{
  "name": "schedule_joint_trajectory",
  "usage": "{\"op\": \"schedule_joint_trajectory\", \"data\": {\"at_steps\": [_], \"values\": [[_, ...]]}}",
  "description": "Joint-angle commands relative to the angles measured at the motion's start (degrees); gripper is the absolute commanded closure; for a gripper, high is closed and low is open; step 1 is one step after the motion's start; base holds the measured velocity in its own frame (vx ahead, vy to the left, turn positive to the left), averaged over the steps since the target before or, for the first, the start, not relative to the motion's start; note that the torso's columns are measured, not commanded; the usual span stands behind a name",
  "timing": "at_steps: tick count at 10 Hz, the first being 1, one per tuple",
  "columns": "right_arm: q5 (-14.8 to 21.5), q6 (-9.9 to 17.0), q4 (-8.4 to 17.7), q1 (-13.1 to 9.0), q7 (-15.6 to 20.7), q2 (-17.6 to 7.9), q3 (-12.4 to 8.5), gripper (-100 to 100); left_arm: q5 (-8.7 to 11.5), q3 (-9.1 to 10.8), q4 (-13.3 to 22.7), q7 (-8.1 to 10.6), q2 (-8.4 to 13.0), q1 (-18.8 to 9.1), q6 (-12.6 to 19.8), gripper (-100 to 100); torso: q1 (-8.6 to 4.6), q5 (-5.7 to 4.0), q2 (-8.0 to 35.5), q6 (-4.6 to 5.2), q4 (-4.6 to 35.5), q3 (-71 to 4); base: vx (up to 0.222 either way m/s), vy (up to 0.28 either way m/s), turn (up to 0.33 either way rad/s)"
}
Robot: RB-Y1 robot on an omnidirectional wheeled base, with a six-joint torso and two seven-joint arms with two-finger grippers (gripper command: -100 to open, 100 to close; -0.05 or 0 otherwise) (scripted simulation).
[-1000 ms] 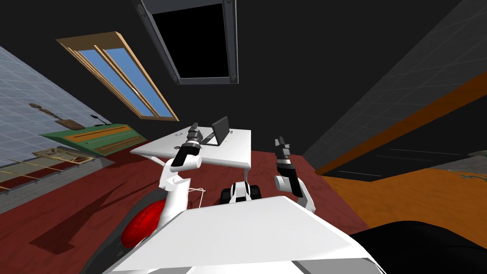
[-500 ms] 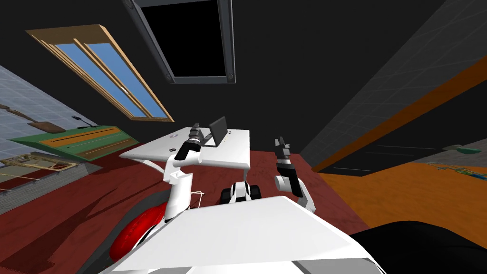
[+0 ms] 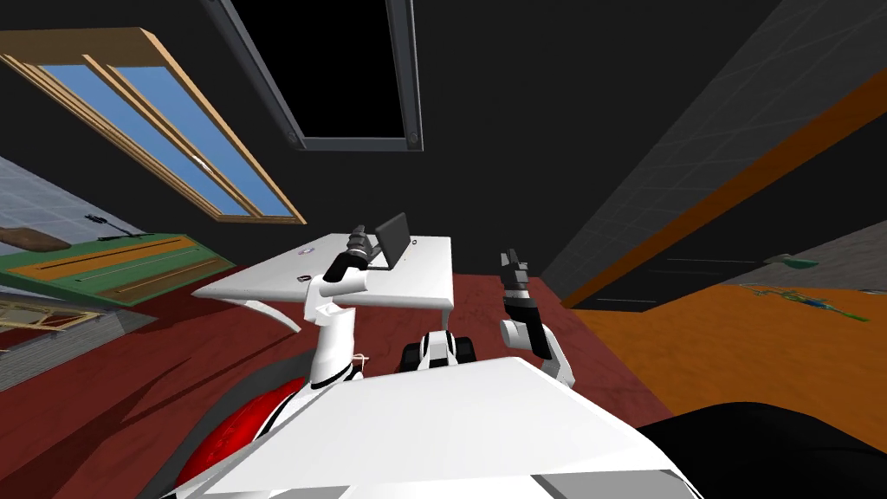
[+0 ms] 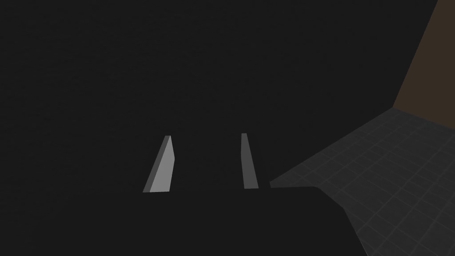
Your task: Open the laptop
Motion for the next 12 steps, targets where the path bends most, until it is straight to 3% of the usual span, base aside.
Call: {"op": "schedule_joint_trajectory", "data": {"at_steps": [1,5,7,8,9,12], "values": [[0.00,0.00,0.00,0.00,0.00,0.00,0.00,0,-0.77,0.65,1.22,0.79,-0.40,-2.41,4.09,-100,-0.01,0.00,0.00,0.03,0.00,0.00,0.017,0.010,-0.094],[0.00,0.00,0.00,0.00,0.00,0.00,0.00,0,-2.01,1.52,2.97,1.86,-1.42,-5.92,9.75,-100,-0.01,0.00,0.01,0.02,0.00,0.01,0.014,0.011,-0.083],[0.00,0.00,0.00,0.00,0.00,0.00,0.00,0,-2.49,1.85,3.65,2.28,-2.94,-7.28,11.92,-100,-0.02,-0.01,0.01,0.03,0.01,0.01,0.011,0.007,-0.064],[0.00,0.00,0.00,0.00,0.00,0.00,0.00,0,-2.34,1.70,3.34,2.12,-2.46,-6.59,10.93,-100,-0.02,-0.01,0.01,0.02,0.00,0.01,0.005,0.003,-0.012],[0.00,0.00,0.00,0.00,0.00,0.00,0.00,0,-0.69,1.23,6.21,2.35,-0.17,-9.49,8.29,-100,-0.01,0.00,0.02,0.01,0.01,0.01,-0.046,-0.038,0.053],[0.00,0.00,0.00,-0.01,0.00,0.01,0.01,0,-0.69,1.23,11.53,2.35,-0.17,-10.64,7.25,-100,-0.01,-0.01,-0.01,0.03,0.00,0.00,-0.031,-0.031,0.005]]}}
